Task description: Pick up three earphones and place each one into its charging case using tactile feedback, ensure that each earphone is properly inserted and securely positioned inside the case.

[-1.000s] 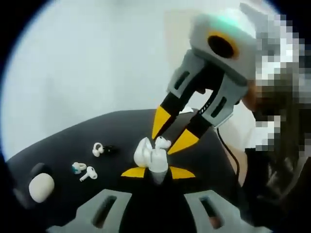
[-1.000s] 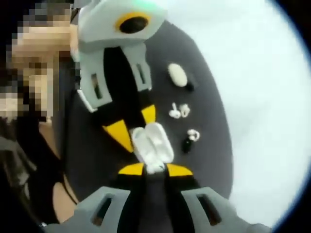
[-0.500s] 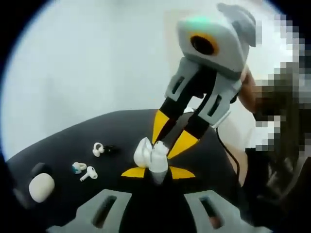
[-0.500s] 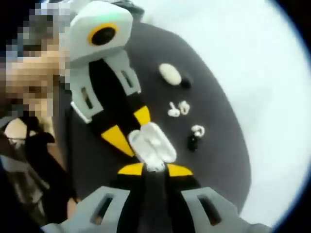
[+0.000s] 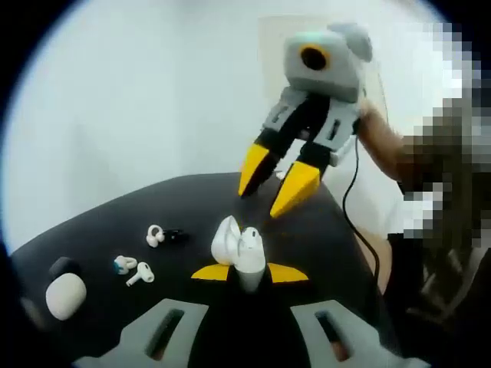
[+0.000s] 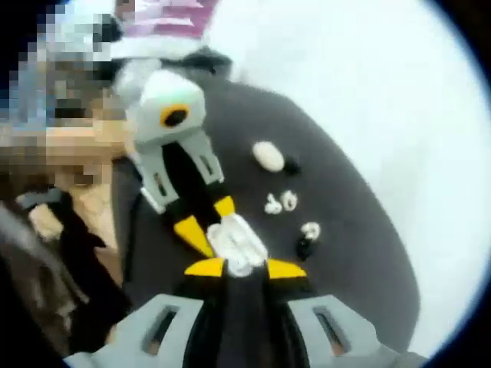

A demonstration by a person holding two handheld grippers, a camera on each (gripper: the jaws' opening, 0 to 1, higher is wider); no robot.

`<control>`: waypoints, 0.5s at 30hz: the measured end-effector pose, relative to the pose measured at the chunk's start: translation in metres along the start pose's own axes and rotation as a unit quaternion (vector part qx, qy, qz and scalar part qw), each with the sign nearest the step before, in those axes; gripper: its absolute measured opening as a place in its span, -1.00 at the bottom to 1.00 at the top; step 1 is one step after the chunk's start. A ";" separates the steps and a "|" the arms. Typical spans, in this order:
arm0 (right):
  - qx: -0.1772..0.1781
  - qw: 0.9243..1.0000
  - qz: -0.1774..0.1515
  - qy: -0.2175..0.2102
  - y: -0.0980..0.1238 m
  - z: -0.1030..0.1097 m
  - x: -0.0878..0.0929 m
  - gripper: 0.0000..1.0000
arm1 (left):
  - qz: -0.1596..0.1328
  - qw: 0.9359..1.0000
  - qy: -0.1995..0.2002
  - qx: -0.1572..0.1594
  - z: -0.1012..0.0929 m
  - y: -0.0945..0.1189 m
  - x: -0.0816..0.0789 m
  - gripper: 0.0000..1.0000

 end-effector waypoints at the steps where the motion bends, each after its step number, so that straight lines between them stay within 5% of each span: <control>1: -0.012 1.000 -0.002 -0.003 -0.001 -0.007 0.009 -0.53 | 0.000 1.000 0.001 0.000 0.000 0.000 0.000 -0.73; 4: -0.084 0.996 -0.009 -0.025 -0.019 -0.017 0.046 -0.53 | 0.001 1.000 0.000 0.003 0.001 -0.002 0.000 -0.73; 6: -0.135 0.987 -0.040 -0.075 -0.034 -0.021 0.062 -0.54 | 0.001 1.000 0.002 0.006 0.001 -0.002 0.001 -0.74; 8: -0.182 0.969 -0.094 -0.140 -0.037 -0.024 0.060 -0.54 | -0.001 1.000 0.006 0.009 0.001 -0.001 0.000 -0.73; 9: -0.217 0.950 -0.139 -0.177 -0.035 -0.027 0.051 -0.53 | -0.002 1.000 0.012 0.011 0.001 -0.001 0.000 -0.73; 10: -0.235 0.940 -0.164 -0.185 -0.036 -0.030 0.045 -0.52 | -0.003 1.000 0.014 0.011 0.001 -0.001 0.000 -0.73; 12: -0.263 0.935 -0.185 -0.151 -0.038 -0.029 0.039 -0.43 | -0.003 1.000 0.013 0.011 0.000 -0.001 -0.001 -0.73; 15: -0.311 0.930 -0.170 -0.098 -0.049 -0.015 0.040 -0.34 | -0.003 1.000 0.013 0.012 -0.001 -0.001 -0.001 -0.73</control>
Point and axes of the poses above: the point that each gripper's makers call its tool centre point, and the gripper's own axes: y roughly backward along the fingers, z roughly to its left, x roughly out of its underside, the point moved 4 cm from there along y, roughly backward along the fingers, and after that the axes turned 11 degrees about -y, right-handed, at the moved point
